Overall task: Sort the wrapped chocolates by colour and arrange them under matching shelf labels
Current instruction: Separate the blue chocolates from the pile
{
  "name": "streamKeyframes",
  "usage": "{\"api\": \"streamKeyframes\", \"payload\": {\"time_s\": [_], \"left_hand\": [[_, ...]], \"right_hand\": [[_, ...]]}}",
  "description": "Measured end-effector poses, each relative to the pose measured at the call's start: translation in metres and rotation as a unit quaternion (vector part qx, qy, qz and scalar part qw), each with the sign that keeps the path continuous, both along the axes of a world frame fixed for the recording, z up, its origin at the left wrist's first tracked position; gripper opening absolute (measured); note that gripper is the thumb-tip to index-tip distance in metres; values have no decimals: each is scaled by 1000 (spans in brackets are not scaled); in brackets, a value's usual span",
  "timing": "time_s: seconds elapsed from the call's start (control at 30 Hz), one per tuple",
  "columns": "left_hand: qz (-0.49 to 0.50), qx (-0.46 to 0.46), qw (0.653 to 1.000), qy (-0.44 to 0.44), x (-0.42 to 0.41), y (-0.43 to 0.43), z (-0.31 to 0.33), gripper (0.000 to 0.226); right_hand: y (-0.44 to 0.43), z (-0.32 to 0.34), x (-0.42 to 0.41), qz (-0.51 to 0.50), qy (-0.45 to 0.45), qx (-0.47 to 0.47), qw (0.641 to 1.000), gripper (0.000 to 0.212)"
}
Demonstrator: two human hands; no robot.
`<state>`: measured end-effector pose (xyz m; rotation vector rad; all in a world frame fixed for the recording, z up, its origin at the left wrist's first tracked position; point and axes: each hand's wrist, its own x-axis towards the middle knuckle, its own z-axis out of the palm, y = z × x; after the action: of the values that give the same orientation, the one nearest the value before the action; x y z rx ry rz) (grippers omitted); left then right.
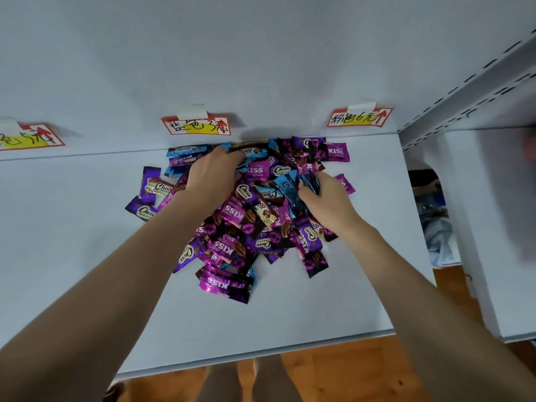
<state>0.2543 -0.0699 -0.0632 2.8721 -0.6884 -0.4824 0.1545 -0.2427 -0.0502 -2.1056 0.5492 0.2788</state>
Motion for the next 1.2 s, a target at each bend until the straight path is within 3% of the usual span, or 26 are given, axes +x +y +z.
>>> {"api": "streamKeyframes", "payload": {"time_s": [0.1, 0.2, 0.37, 0.5, 0.6, 0.67, 0.83, 1.03, 1.2], "left_hand": [[-8, 13, 1000, -14, -1, 1, -1, 35], [-6, 16, 1000, -15, -3, 3, 2, 38], [18, -36, 999, -5, -8, 9, 14, 40], [45, -115, 992, -22, -15, 13, 25, 36], [75, -144, 987, -15, -20, 16, 31, 33], [87, -139, 986, -4, -22, 17, 32, 31], [106, -158, 980, 62, -18, 18, 31, 26], [20, -76, 997, 8, -1, 0, 13, 29], [-29, 22, 999, -15, 9, -18, -1, 41]], "right_hand": [[0, -3, -1, 5, -11, -12, 1000, 12], [5, -6, 4, 32, -21, -64, 997, 23], [13, -11, 12, 76, 0, -143, 987, 32], [9, -10, 14, 56, 20, -114, 992, 34], [9, -8, 15, 47, 1, -85, 995, 19], [13, -8, 18, 79, -8, -86, 993, 12], [22, -15, 22, 170, 0, -130, 977, 26], [21, -14, 14, 178, 7, -186, 966, 36], [14, -12, 6, 171, 8, -165, 971, 38]]}}
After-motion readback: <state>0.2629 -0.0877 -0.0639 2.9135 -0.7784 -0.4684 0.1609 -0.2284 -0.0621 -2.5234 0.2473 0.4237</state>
